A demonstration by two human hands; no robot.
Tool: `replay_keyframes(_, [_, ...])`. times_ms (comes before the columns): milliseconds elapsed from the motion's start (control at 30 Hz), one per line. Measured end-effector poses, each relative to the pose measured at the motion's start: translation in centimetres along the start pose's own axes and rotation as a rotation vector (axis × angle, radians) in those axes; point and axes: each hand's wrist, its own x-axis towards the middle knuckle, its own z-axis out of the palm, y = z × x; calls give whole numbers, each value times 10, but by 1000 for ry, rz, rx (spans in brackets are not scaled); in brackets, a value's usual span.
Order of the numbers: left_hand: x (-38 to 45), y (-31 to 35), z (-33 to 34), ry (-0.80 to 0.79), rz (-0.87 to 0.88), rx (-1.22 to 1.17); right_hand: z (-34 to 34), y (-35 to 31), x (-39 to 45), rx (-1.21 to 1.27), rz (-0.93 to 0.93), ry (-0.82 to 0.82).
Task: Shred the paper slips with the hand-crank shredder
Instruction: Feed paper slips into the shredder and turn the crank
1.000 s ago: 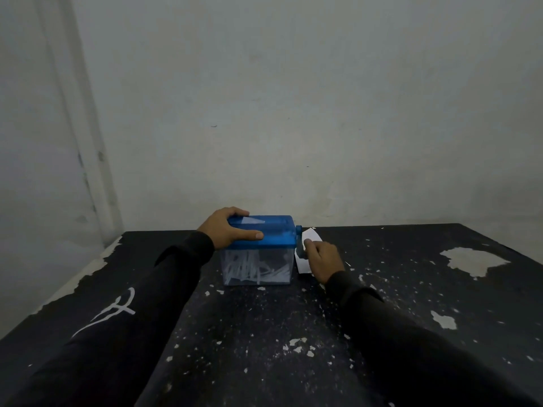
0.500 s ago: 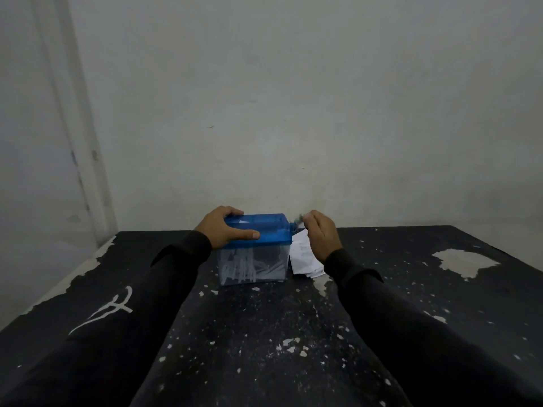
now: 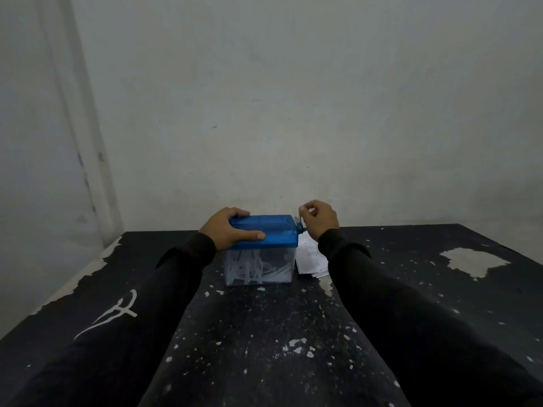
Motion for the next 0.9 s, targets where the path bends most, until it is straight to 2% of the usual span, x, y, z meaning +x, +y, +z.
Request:
replay_keyframes(100, [0,0,0,-5,1,5,-2,19,-11,-128,43,-137])
replay_keyframes(200, [0,2,0,-5,9,-5,-3,40,-28,-101,58,-206])
replay_keyframes(267, [0,2,0,-2,7,-6,-3,48,-36,-68,33,-180])
replay_keyframes(367, [0,1,-1,-1,1,-12,-6,59,-45,-82,55,-14])
replay_keyframes(433, [-1,2,0,-2,1,-15,-10,73,-50,-226,106,45])
replay_keyframes(567, [-2,2,0,-8,6,-21,-13,92,-57,-578,277,-105])
replay_keyframes(667, [-1,3,-1,-13,-8,-20,-12,93,-55,-535,314,-117])
replay_keyframes(900, [-2,5,-4,-15,-16,14,-19,94,-60,-297,353,6])
